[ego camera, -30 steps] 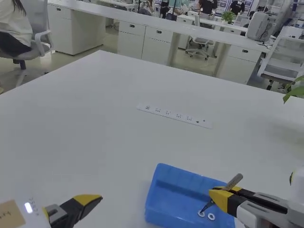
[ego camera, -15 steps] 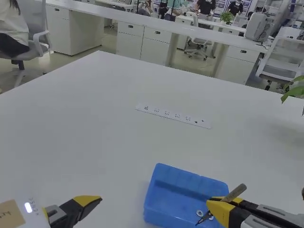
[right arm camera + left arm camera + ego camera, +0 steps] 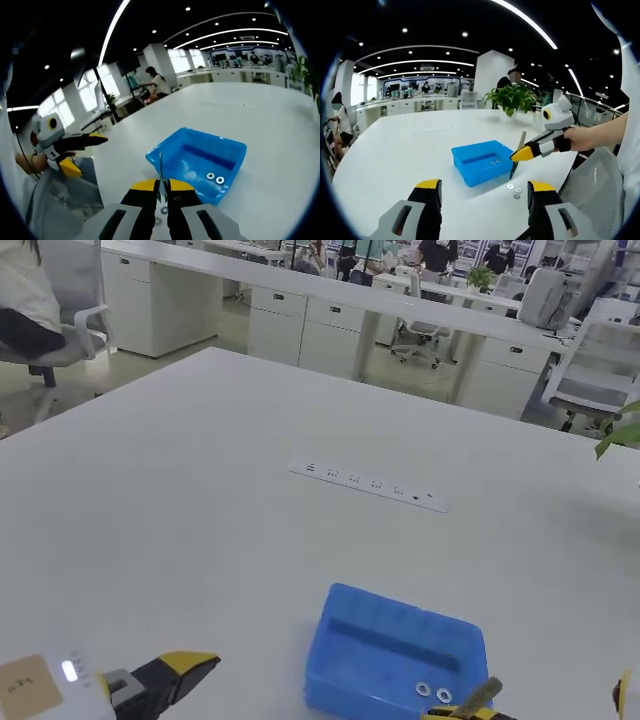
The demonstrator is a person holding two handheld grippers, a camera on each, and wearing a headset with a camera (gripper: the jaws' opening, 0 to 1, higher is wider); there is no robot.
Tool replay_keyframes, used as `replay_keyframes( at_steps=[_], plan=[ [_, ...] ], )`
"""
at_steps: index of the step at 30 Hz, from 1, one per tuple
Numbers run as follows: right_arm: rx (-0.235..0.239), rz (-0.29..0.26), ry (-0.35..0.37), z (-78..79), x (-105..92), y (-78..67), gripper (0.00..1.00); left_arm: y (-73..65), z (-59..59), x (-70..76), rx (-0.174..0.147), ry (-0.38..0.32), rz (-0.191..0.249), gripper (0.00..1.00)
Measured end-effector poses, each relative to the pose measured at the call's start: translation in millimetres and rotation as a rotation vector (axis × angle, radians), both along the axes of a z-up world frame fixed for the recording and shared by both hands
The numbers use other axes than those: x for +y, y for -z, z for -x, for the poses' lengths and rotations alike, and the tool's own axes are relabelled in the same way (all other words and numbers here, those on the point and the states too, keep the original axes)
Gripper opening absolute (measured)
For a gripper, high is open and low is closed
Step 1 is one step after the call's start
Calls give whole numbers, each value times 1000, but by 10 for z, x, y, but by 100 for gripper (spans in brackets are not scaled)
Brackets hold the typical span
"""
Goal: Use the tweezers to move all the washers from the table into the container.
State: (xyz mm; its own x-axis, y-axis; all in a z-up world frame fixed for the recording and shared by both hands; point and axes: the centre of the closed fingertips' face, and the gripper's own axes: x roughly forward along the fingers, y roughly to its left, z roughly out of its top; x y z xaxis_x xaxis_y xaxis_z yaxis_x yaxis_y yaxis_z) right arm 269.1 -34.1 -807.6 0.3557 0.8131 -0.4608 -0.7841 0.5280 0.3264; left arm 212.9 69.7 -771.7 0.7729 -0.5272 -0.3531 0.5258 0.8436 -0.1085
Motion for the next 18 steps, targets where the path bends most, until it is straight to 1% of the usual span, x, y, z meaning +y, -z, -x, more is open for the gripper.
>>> replay_keyframes(
  at_steps=[5, 12, 16, 18],
  plan=[
    [17, 9, -1, 10, -11, 65, 4, -2, 7, -4, 4, -1, -5, 69],
    [51, 19, -15, 69, 5, 164, 4, 5, 21, -25, 13, 9, -11, 68],
    [55, 29, -23, 72, 14, 190, 4, -11, 21, -23, 6, 10, -13, 64],
    [53, 37, -31, 83, 25, 207, 4, -5, 17, -19, 7, 9, -8, 65]
  ],
)
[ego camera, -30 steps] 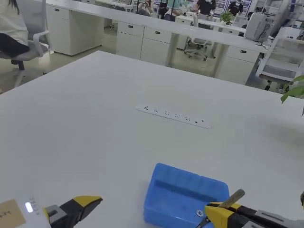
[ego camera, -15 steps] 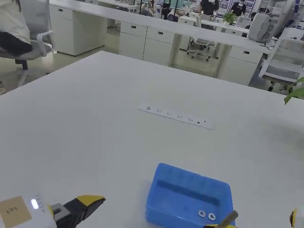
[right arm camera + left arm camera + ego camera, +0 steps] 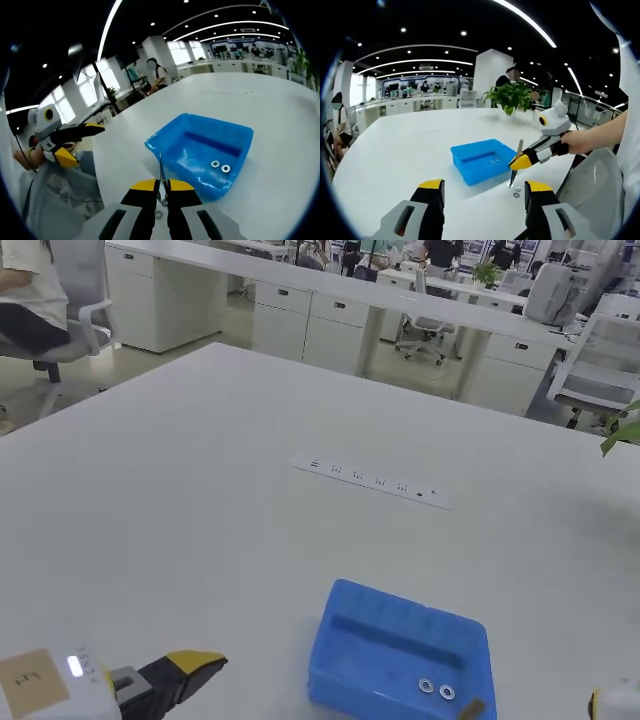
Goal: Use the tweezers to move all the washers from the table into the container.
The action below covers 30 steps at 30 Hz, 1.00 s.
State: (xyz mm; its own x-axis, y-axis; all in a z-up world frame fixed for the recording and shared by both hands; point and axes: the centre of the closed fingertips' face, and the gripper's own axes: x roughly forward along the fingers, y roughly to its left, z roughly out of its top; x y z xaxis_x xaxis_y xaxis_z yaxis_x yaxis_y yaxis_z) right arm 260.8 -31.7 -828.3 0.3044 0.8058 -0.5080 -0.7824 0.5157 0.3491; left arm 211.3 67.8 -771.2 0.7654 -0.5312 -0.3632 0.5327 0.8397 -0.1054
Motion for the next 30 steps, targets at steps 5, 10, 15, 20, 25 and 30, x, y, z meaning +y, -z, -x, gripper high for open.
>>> replay_keyframes(
  at_steps=[5, 10, 15, 20, 25, 30],
  plan=[
    [-48, 28, -38, 48, 47, -8, 4, 13, 0, -9, 3, 8, -3, 65],
    [-144, 82, -118, 165, 129, -1, 4, 17, -5, -4, 1, 8, -1, 65],
    [-241, 144, -143, 196, 127, 10, 3, 24, -12, 6, -1, 5, -1, 65],
    [-232, 152, -107, 144, 98, 10, 2, 25, -16, 10, -4, 5, 0, 65],
    [-76, -16, 0, 95, 117, -142, 2, 18, -16, 10, -5, 4, 2, 65],
    [-33, -102, 48, -10, 79, -324, 3, 12, -14, 12, -7, 4, 3, 65]
  ],
)
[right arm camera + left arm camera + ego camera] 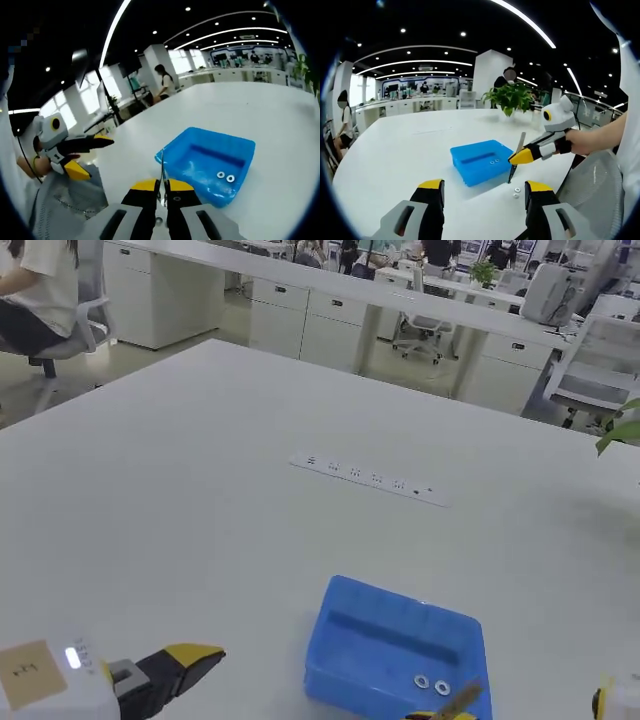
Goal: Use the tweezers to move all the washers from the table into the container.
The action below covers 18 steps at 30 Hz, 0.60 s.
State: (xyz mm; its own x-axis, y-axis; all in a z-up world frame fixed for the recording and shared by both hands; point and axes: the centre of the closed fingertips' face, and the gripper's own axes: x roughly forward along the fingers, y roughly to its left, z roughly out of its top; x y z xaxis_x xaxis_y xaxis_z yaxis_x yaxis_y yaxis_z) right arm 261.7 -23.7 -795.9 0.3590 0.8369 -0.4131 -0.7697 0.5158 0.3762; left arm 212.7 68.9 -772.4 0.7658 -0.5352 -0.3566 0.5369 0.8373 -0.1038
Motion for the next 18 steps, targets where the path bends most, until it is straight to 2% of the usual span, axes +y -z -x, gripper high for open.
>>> replay_keyframes(
  at_steps=[5, 13, 18],
  plan=[
    [3, -45, 26, -105, -28, -148, 3, -12, -1, 9, -3, -4, 3, 65],
    [-35, -71, 34, -276, -12, -344, 3, -14, 3, 3, -3, 0, 1, 65],
    [-53, -75, 38, -352, 3, -404, 3, -24, 3, 5, -4, -4, 7, 65]
  ],
)
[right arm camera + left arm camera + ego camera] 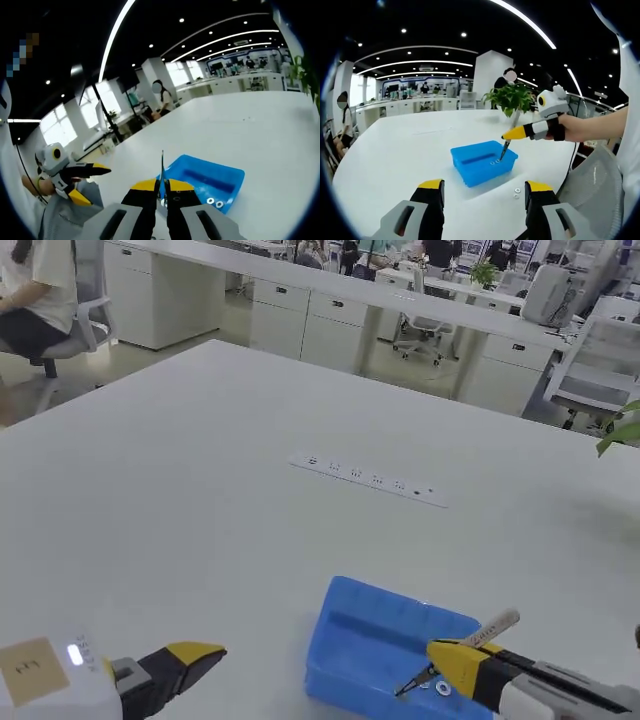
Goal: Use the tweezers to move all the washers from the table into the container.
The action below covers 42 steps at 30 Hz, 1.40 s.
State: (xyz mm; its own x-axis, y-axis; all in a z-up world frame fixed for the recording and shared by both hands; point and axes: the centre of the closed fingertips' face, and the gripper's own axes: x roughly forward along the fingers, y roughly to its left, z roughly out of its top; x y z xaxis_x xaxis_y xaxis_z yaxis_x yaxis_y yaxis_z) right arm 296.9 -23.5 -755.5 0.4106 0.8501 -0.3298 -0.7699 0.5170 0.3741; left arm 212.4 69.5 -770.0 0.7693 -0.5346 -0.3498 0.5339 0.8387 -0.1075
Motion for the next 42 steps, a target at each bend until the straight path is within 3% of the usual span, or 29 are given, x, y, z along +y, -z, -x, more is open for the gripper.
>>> replay_keyframes(
  at_steps=[12, 16, 28, 42],
  plan=[
    [-10, 22, 15, -196, 21, 30, 2, -4, 3, -14, 0, 3, 1, 65],
    [14, 20, 24, -265, 27, 110, 3, -5, 5, -20, 1, 6, 0, 65],
    [11, 100, 36, -487, 16, 368, 3, -3, 12, -38, 4, 14, -3, 65],
    [10, 180, 25, -597, 12, 608, 3, -3, 12, -32, 6, 14, 0, 65]
  ],
)
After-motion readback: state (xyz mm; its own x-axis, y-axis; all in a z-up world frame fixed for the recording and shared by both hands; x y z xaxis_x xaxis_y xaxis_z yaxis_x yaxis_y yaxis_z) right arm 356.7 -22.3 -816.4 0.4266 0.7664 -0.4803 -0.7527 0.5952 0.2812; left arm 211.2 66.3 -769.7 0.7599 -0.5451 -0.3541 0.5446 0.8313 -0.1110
